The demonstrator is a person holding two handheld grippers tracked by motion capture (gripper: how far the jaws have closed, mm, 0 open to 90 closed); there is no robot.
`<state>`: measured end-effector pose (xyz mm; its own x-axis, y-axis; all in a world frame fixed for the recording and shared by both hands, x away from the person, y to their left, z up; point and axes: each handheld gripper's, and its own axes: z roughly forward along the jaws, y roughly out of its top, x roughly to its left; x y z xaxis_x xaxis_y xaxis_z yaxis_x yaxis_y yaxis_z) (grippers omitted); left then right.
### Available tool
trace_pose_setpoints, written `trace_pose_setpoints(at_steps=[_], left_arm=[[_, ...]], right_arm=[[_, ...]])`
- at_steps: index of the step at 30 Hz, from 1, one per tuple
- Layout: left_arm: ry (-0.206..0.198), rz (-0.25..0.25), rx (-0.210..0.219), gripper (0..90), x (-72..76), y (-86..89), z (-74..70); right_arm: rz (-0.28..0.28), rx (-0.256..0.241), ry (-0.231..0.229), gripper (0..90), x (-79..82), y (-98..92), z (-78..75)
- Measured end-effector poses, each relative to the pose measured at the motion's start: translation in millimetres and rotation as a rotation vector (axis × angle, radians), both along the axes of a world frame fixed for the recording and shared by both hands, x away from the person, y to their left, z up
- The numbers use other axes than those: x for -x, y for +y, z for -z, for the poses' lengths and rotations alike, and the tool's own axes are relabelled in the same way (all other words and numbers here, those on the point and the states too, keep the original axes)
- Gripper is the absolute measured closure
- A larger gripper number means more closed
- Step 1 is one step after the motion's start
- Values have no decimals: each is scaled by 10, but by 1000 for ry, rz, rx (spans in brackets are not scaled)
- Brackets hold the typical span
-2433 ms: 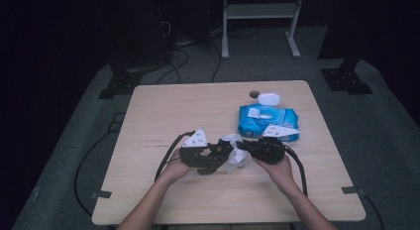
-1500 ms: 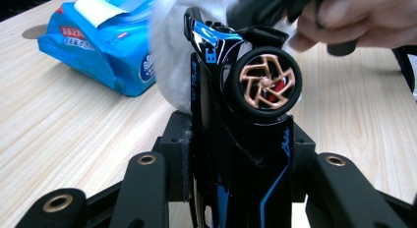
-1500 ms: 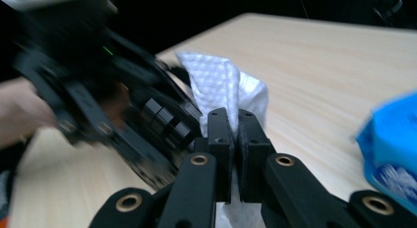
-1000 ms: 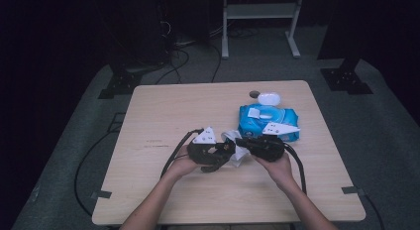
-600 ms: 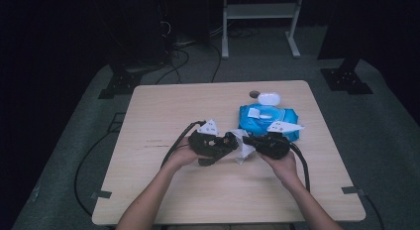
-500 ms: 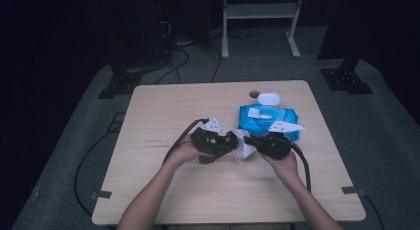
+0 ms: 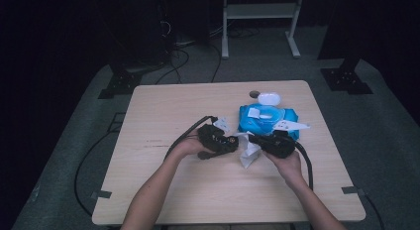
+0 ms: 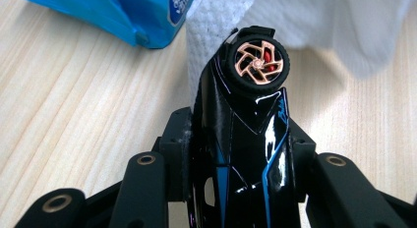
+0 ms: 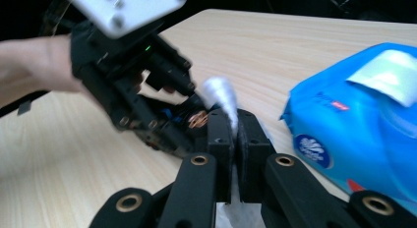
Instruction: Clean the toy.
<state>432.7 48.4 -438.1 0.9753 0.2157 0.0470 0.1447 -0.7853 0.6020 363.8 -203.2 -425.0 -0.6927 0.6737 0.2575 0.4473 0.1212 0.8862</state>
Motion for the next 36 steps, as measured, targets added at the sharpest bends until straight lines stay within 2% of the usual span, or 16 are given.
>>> trace_pose_setpoints(at_steps=[3, 6, 9, 11, 14, 17, 18, 22, 24, 25, 27, 31, 34, 36], left_arm=[[7, 17, 6, 569, 30, 6, 29], [16, 2, 22, 566, 37, 26, 44], [22, -2, 23, 559, 23, 61, 34], [38, -19, 63, 523, 31, 99, 14], [69, -18, 94, 456, 38, 163, -25], [91, -34, 152, 426, 45, 250, -61], [103, -40, 184, 416, 43, 302, -87], [107, -62, 264, 394, 37, 460, -186], [115, -97, 314, 389, 11, 558, -225], [116, -113, 324, 389, -3, 597, -230], [123, -143, 328, 381, -18, 640, -212], [122, -149, 285, 380, -8, 650, -116], [116, -153, 312, 385, 13, 649, -82], [88, -155, 308, 387, 48, 641, -91]], right_arm=[[45, -1, 13, 863, -32, -73, -5], [70, -16, 33, 863, -68, -137, 22], [96, -51, 45, 864, -94, -207, 26], [96, -47, 44, 863, -92, -228, 22], [84, -40, 42, 863, -78, -223, 21], [63, -20, 34, 862, -69, -214, 22], [58, -18, 36, 861, -64, -214, 21], [54, -3, 30, 861, -35, -243, 26], [51, 2, 32, 861, -23, -257, 33], [50, 4, 33, 861, -19, -261, 40], [47, 12, 30, 861, -14, -265, 46], [37, 23, 26, 860, -14, -254, 52], [33, 34, 27, 860, -8, -242, 60], [30, 44, 22, 860, 3, -241, 56]])
